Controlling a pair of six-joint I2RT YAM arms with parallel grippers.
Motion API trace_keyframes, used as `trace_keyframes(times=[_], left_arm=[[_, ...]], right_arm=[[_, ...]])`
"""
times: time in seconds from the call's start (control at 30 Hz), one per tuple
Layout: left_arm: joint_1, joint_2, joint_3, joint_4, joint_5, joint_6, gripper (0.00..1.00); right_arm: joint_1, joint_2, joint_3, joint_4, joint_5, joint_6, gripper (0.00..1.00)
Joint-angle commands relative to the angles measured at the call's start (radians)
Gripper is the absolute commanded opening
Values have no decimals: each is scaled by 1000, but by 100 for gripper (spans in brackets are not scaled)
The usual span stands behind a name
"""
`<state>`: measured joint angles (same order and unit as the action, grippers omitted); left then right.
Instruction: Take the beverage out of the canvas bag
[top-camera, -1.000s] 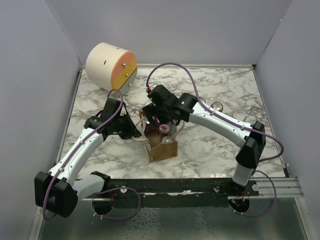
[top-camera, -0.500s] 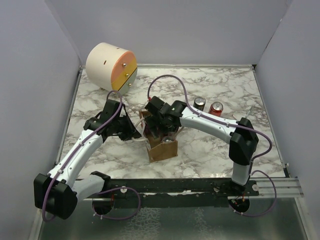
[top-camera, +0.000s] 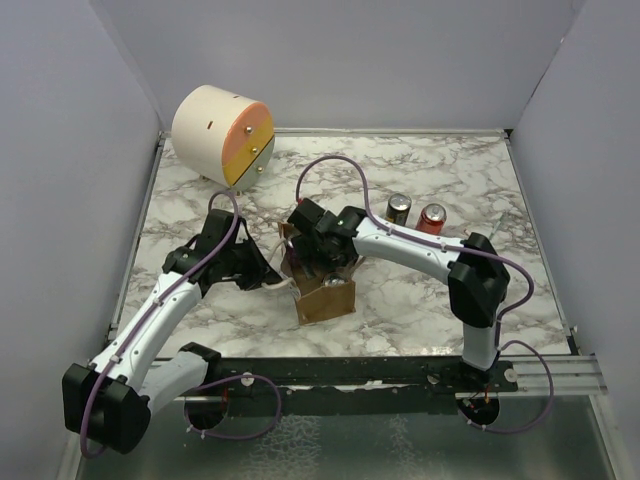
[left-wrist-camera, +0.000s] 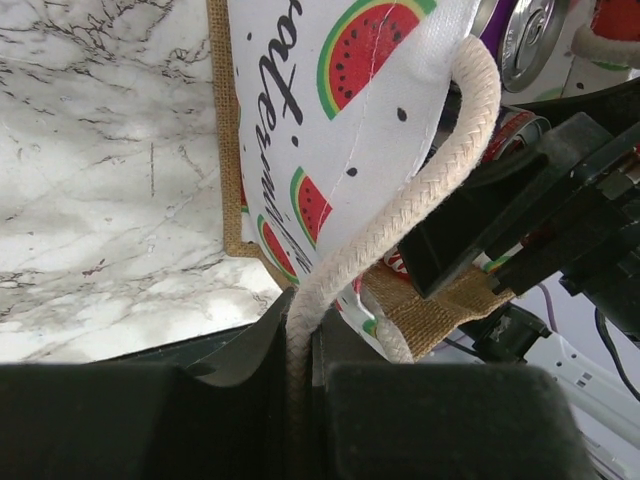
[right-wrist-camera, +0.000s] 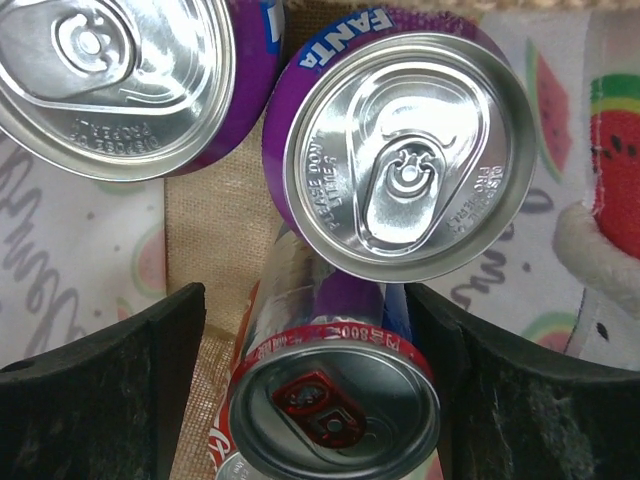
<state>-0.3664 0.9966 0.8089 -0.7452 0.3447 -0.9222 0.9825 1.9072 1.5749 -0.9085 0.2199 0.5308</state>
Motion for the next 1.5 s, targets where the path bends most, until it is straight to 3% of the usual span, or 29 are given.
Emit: trace_keyframes(times=[0.0, 0.17, 0.27, 0.47, 0.8, 1.13, 1.33, 1.47], left_arm=[[4, -21, -16, 14, 41, -22, 0], [4, -13, -16, 26, 48, -18, 0], [4, -2, -22, 34, 55, -9, 0], [3, 7, -20, 38, 62, 8, 0], [4, -5, -26, 35, 63, 11, 0], [4, -16, -22, 37, 49, -6, 0], [4, -26, -30, 57, 48, -25, 0], [4, -10, -26, 51, 54, -11, 0]], right_arm=[[3, 25, -3, 11, 32, 25, 74], [5, 35, 43, -26, 7, 31, 45], [5, 36, 108, -82, -24, 43, 42], [5, -8, 239, -173, -43, 56, 21], [5, -165, 359, -233, -56, 109, 11], [5, -408, 331, -217, -16, 175, 5], [5, -640, 206, -79, 98, 134, 4], [5, -821, 66, -21, 260, 160, 3]])
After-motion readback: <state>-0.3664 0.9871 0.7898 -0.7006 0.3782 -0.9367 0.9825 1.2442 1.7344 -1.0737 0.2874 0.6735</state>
